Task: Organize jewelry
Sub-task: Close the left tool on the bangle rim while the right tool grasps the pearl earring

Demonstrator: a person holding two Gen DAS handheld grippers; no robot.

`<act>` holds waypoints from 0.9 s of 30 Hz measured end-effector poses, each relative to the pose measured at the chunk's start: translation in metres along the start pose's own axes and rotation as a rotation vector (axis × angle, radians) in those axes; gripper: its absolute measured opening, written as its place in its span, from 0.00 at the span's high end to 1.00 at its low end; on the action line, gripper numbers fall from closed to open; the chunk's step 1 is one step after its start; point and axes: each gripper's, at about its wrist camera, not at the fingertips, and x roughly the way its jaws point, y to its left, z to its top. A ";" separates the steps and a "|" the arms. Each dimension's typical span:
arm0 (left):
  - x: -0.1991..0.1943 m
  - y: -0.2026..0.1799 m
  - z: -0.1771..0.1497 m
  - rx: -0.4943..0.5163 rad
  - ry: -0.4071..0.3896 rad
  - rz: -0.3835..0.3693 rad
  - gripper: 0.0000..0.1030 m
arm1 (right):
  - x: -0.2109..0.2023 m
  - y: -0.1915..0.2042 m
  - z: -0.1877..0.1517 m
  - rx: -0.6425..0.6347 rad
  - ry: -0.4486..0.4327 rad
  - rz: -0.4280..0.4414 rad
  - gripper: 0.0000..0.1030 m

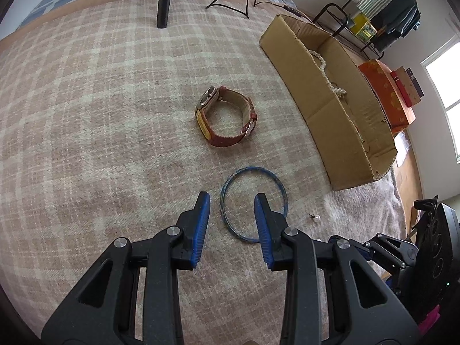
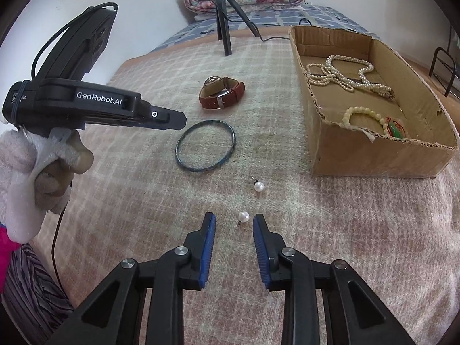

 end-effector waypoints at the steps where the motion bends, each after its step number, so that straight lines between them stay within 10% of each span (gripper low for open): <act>1: 0.001 0.000 0.000 0.001 0.002 0.000 0.69 | 0.002 0.000 0.001 -0.001 0.003 -0.004 0.74; 27: 0.033 -0.006 -0.001 0.055 0.023 0.083 0.91 | 0.027 0.005 0.008 -0.031 0.040 -0.062 0.86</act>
